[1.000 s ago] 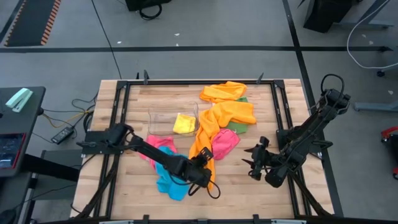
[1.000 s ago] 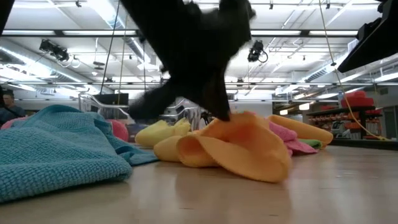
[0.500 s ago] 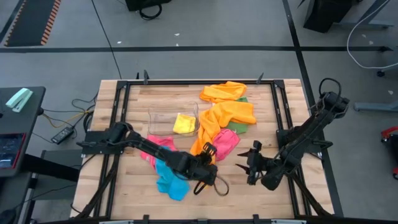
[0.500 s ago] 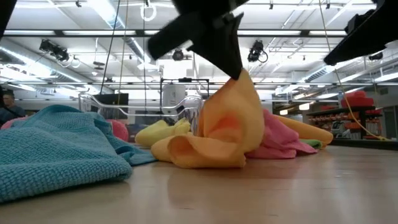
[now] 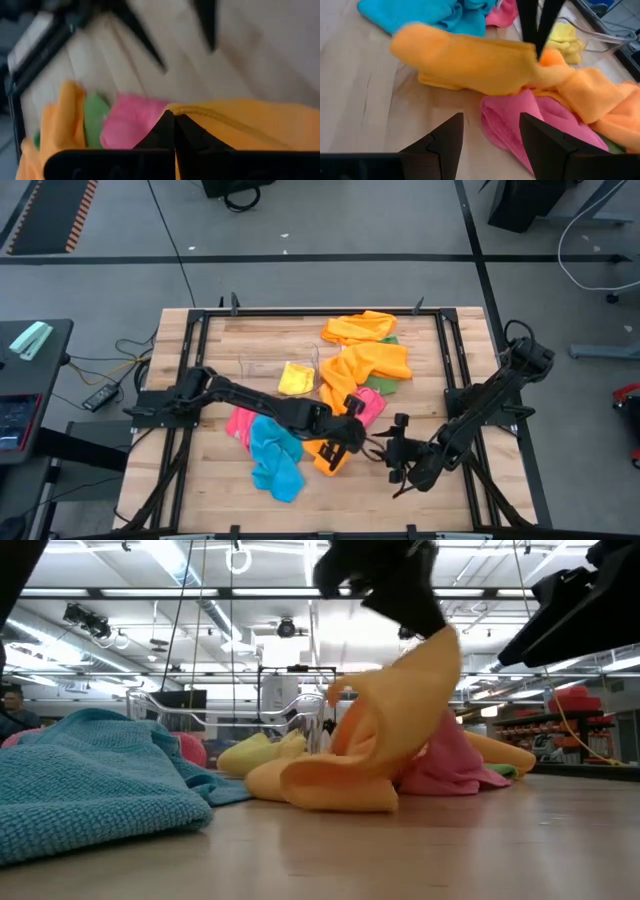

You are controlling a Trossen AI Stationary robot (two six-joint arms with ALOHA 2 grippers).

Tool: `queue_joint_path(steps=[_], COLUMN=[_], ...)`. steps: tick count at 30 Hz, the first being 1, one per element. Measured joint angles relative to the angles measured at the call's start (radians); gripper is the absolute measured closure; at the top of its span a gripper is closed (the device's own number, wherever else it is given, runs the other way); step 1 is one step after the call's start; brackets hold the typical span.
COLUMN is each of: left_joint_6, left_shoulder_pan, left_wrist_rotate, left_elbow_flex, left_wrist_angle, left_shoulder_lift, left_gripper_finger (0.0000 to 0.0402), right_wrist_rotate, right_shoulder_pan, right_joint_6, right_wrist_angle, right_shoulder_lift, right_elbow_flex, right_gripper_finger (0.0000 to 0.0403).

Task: Fold microfiber towels
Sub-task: Fold the bottom orange microfiber cloth

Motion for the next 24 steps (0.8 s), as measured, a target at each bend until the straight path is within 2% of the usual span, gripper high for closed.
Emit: queue_joint_path(steps=[6, 11, 14, 18, 24], left_joint_6=[0.055, 0.094, 0.126, 0.176, 0.238], left_shoulder_pan=[-0.029, -0.045, -0.043, -0.032, 0.035], left_wrist_rotate=[-0.008, -0.109, -0.123, -0.124, -0.144], left_elbow_flex=[0.058, 0.16, 0.231, 0.289, 0.313], left_wrist_angle=[0.072, 0.072, 0.09, 0.173, 0.276], left_shoulder_lift=[-0.021, -0.033, -0.035, -0.035, -0.035], left_gripper_finger=[0.0396, 0.0397, 0.0393, 0.0397, 0.0394], right_wrist_rotate=[0.0, 0.0, 0.0, 0.0, 0.0], right_shoulder_pan=[0.045, 0.11, 0.14, 0.175, 0.207], right_joint_6=[0.051, 0.064, 0.073, 0.072, 0.093], right_wrist_angle=[-0.064, -0.073, -0.075, -0.086, -0.151], right_shoulder_lift=[-0.079, -0.129, -0.142, -0.156, -0.218], right_elbow_flex=[0.0, 0.0, 0.0, 0.0, 0.0], right_gripper_finger=[0.0201, 0.0201, 0.0201, 0.0201, 0.0201])
